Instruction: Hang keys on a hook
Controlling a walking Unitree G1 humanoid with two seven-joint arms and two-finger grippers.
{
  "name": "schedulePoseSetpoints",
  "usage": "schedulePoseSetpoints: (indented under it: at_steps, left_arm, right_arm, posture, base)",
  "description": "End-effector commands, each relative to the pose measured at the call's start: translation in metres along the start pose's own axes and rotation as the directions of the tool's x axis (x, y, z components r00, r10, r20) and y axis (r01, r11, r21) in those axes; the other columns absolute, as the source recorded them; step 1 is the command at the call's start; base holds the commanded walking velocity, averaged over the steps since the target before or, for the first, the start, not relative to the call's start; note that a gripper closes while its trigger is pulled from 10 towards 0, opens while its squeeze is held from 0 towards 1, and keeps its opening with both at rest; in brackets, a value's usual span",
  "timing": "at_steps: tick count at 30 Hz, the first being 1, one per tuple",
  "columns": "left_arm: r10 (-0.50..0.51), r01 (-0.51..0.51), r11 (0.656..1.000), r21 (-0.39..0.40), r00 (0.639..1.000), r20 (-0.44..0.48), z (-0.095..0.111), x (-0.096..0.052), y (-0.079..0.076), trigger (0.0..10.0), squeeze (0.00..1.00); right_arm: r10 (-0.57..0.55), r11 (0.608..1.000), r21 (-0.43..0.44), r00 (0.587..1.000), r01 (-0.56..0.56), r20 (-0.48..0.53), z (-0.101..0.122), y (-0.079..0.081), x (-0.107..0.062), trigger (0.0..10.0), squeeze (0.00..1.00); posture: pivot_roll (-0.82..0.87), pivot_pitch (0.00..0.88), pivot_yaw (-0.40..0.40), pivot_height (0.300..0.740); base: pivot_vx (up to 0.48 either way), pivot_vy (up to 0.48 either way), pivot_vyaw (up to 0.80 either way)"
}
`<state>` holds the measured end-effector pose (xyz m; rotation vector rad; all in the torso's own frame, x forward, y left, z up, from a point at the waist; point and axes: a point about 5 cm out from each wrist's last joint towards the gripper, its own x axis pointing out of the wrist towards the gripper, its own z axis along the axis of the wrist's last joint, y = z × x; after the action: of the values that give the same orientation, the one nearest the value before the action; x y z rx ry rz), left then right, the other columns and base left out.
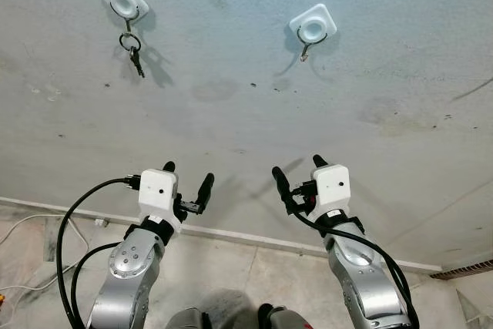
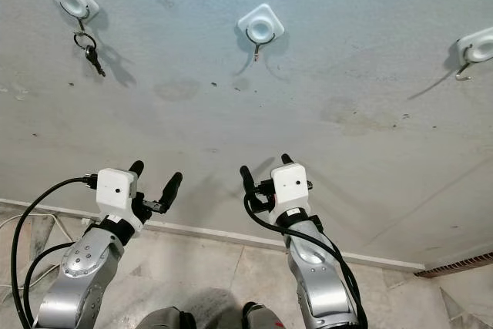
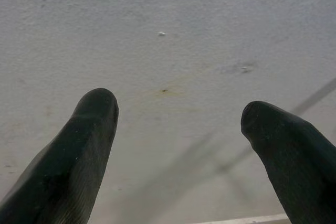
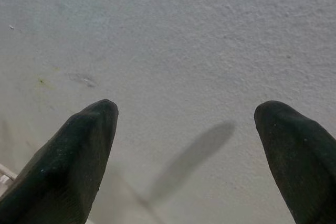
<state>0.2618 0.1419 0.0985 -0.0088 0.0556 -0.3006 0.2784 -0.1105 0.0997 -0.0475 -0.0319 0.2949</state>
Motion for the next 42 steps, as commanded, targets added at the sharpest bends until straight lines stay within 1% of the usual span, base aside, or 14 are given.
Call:
schedulePoseSetpoints:
  at_steps: [1,6,37,42]
  left_arm:
    - [-0.008,0.008,1.000,-0.009,1.000,-0.020,-0.0027,-0.0019,-0.0006,10.0,0.00]
    - [0.001,-0.002,1.000,-0.010,1.000,-0.026,-0.0016,0.0000,0.0027,10.0,0.00]
    - [0.004,-0.004,1.000,-0.002,1.000,-0.028,-0.0004,0.0005,0.0014,10.0,0.00]
    - [0.004,-0.004,1.000,-0.003,1.000,-0.031,-0.0008,0.0004,0.0014,10.0,0.00]
  right_arm:
    - [0.001,1.000,0.006,1.000,-0.001,0.009,0.0019,0.0002,-0.0012,10.0,0.00]
    - [0.000,1.000,0.002,1.000,0.000,0.013,0.0021,-0.0004,-0.0021,10.0,0.00]
    - [0.001,1.000,0.008,1.000,-0.001,0.017,0.0032,0.0004,-0.0011,10.0,0.00]
    - [0.002,1.000,0.008,1.000,-0.002,0.016,0.0032,0.0007,-0.0010,10.0,0.00]
  posture:
    - [-0.03,0.156,0.018,0.740]
    - [-0.03,0.159,0.020,0.740]
    - [-0.04,0.170,0.022,0.740]
    - [-0.04,0.172,0.021,0.740]
  base:
    - [0.000,0.000,0.00]
    - [0.000,0.000,0.00]
    - [0.000,0.000,0.00]
    - [-0.291,0.000,0.00]
